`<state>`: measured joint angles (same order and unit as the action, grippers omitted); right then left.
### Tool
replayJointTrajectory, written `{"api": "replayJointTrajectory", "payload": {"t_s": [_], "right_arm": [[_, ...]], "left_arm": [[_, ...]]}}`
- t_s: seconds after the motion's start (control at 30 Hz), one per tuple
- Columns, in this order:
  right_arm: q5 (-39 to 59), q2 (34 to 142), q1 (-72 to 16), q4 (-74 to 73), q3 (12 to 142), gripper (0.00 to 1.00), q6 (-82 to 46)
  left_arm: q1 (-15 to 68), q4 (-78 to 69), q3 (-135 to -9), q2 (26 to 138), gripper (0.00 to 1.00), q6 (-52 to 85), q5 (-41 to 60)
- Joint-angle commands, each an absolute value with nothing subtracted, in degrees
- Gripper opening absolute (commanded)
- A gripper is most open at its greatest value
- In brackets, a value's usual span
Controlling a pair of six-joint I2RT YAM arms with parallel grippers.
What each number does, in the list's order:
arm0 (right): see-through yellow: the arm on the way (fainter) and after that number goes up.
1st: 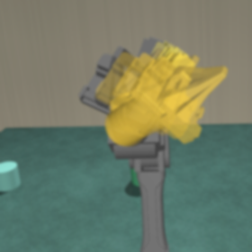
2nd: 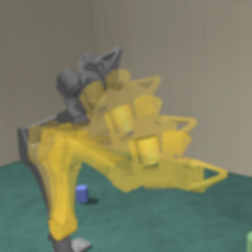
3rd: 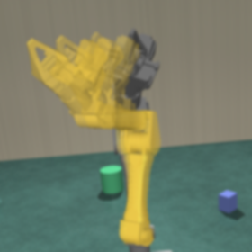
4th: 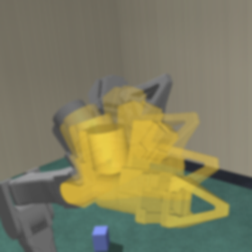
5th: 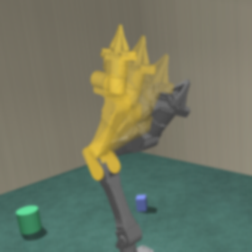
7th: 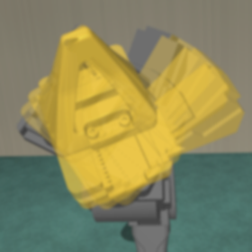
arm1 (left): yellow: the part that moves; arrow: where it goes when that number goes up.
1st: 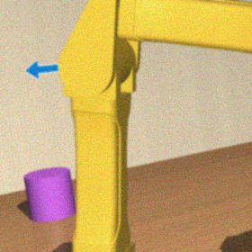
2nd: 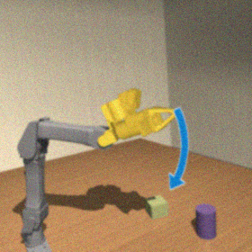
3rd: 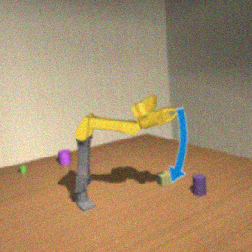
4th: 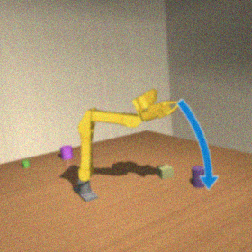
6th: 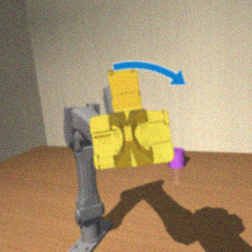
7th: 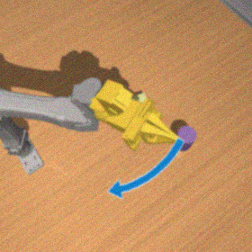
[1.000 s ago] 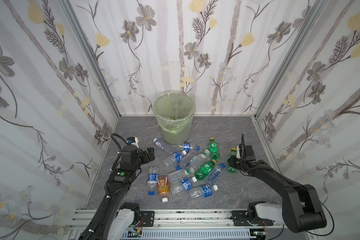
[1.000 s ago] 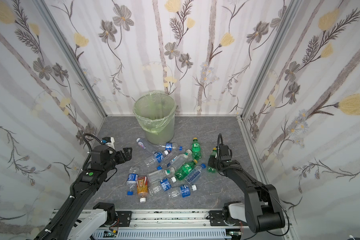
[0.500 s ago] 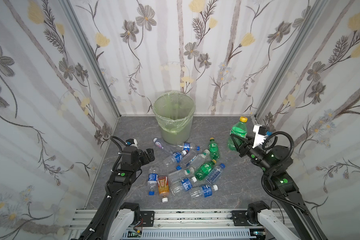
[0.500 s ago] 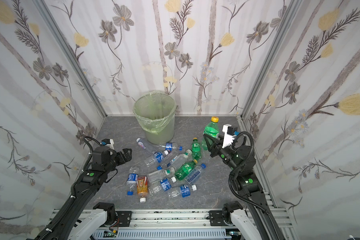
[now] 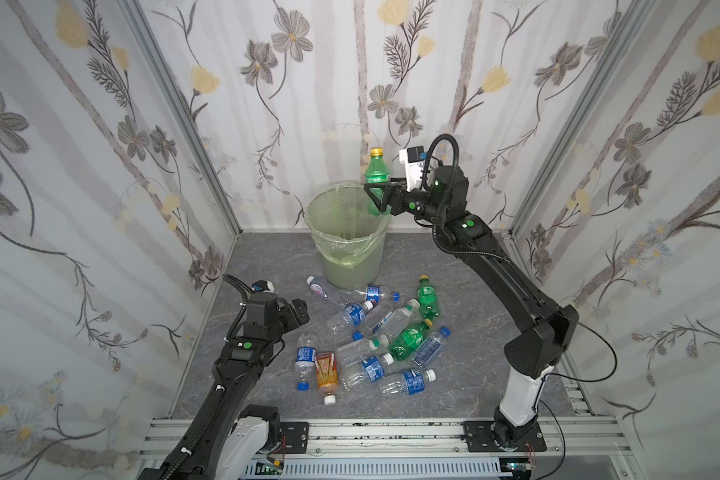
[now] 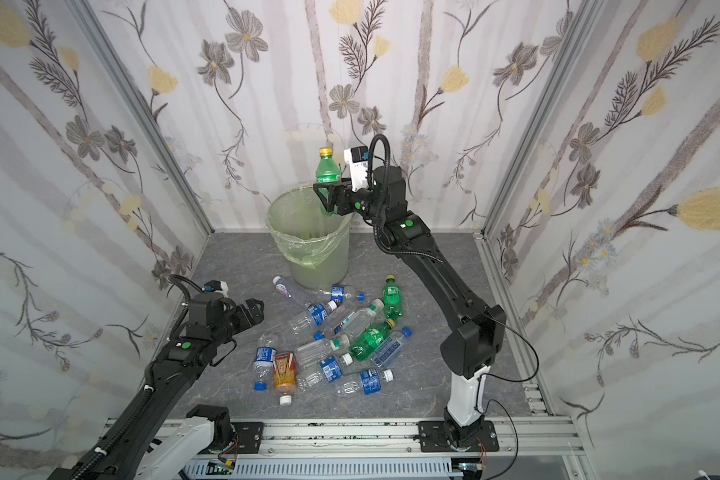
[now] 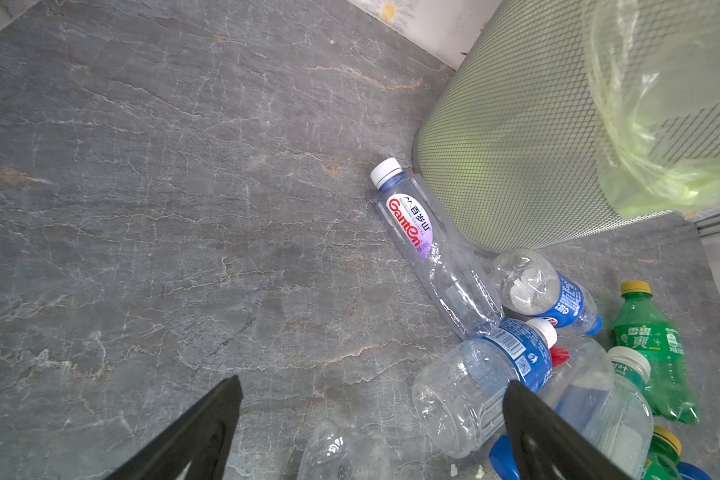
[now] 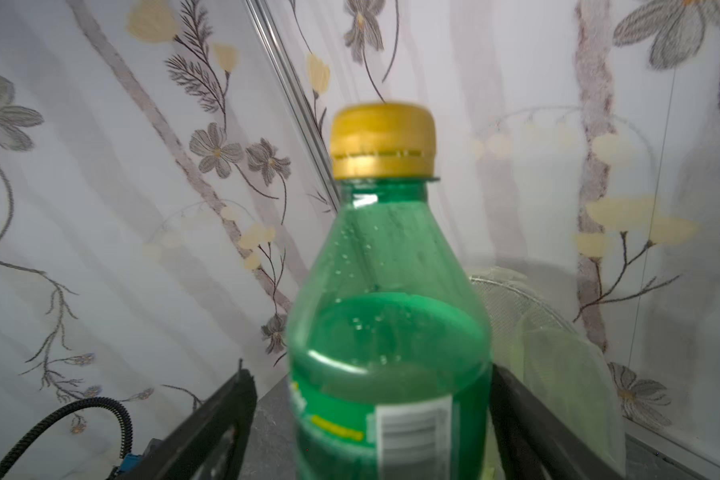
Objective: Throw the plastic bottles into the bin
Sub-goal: 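Release the green bottle into the wastebasket and draw the right gripper back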
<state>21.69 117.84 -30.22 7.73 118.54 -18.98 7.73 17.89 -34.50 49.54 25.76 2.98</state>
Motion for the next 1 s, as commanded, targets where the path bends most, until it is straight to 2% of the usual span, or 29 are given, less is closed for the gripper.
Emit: {"api": "replayJointTrajectory", "payload": {"t_s": [0.0, 0.27, 0.6, 0.8, 0.97], "right_arm": [[20.64, 118.01, -30.29, 12.63, 118.89, 0.84, -19.77], [21.54, 103.78, -30.32, 7.57, 98.72, 0.85, -18.65], [14.78, 79.04, -29.69, 2.16, 65.23, 0.89, -18.71], [13.9, 72.07, -28.74, 0.88, 54.78, 0.9, -20.3], [13.93, 70.36, -27.74, 1.01, 51.61, 0.91, -20.14]], "left_arm": [[7.67, 18.37, -33.84, 48.9, 1.0, 27.82, 1.91], [7.86, 18.69, -31.68, 47.48, 1.0, 28.68, 1.13], [10.5, 19.95, -29.13, 46.89, 0.97, 36.61, 1.75], [15.76, 21.0, -27.56, 47.92, 0.94, 40.78, 0.1], [22.65, 23.06, -25.74, 48.24, 0.93, 45.28, -4.32]]}}
